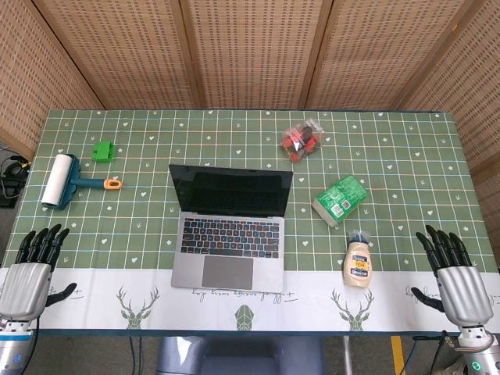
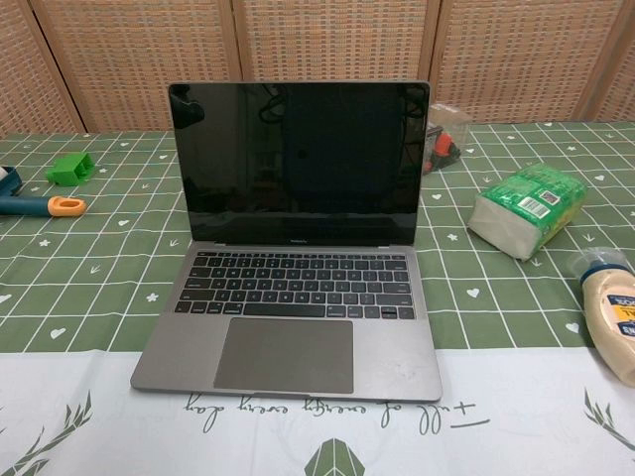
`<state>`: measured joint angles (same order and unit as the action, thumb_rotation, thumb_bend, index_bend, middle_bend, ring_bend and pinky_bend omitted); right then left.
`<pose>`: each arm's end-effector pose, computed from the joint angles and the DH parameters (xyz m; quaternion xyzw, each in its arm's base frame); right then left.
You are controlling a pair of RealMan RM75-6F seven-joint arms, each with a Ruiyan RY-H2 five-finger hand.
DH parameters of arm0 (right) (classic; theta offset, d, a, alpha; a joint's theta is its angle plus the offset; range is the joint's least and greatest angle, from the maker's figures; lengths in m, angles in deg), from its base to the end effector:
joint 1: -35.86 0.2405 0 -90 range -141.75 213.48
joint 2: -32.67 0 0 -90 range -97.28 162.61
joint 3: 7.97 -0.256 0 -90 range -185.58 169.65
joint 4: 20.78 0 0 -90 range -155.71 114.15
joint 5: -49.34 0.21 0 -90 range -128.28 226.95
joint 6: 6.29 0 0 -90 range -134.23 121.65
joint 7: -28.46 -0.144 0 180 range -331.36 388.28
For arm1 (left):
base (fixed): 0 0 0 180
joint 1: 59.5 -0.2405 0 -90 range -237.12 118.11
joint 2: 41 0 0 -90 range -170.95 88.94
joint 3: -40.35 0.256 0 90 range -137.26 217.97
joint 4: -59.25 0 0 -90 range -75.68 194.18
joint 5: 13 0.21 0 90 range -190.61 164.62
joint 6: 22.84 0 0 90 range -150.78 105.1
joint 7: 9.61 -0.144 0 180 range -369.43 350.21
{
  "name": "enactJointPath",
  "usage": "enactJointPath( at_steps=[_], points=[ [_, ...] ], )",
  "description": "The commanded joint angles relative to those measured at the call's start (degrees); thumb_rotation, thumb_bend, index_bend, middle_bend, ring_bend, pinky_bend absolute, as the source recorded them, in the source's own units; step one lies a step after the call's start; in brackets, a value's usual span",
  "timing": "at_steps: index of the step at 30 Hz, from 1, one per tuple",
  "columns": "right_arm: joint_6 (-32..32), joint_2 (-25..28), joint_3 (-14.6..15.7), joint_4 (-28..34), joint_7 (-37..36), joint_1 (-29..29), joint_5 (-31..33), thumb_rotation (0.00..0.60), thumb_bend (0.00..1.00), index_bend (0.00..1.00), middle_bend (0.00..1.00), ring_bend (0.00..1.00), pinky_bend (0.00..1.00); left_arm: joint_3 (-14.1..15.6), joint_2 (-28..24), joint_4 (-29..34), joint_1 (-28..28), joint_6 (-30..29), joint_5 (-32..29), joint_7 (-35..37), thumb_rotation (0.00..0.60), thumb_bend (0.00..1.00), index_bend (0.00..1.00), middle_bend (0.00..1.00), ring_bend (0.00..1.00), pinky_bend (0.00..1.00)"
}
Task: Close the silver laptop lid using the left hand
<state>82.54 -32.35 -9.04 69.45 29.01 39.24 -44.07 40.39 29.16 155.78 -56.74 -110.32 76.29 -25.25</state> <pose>-0.3030 -0.1658 0.1541 0.6259 -0.3486 0.4057 0.5676 -0.2851 0.1576 0.1172 -0.6260 -0.3583 -0.3594 0.5921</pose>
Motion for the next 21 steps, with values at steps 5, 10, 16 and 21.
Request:
enactJointPath(
  at_steps=[5, 10, 16, 21],
  points=[
    [-0.1, 0.0, 0.0, 0.0, 0.0, 0.0, 0.0, 0.6, 0.02, 0.0, 0.0, 0.0, 0.0, 0.0, 0.0, 0.1, 0.1, 0.1, 0.0, -0.2, 0.6, 0.12, 0.0, 0.0, 0.0, 0.0],
    [0.1, 0.0, 0.0, 0.1, 0.0, 0.0, -0.1, 0.6, 0.01, 0.0, 0.0, 0.0, 0.0, 0.0, 0.0, 0.3, 0.1, 0.1, 0.2, -0.3, 0.6, 0.12, 0.0, 0.0, 0.0, 0.0],
    [-0.1, 0.1, -0.2, 0.1, -0.1, 0.1, 0.2, 0.6, 0.02, 0.0, 0.0, 0.0, 0.0, -0.1, 0.1, 0.4, 0.4, 0.6, 0.0, -0.4, 0.6, 0.12, 0.0, 0.0, 0.0, 0.0],
    [-0.3, 0.3, -0.4, 0.0, -0.7, 0.1, 0.9, 0.6, 0.02, 0.0, 0.0, 0.0, 0.0, -0.2, 0.4, 0.3, 0.7, 1.1, -0.2, -0.6, 0.6, 0.12, 0.0, 0.0, 0.0, 0.0]
  ],
)
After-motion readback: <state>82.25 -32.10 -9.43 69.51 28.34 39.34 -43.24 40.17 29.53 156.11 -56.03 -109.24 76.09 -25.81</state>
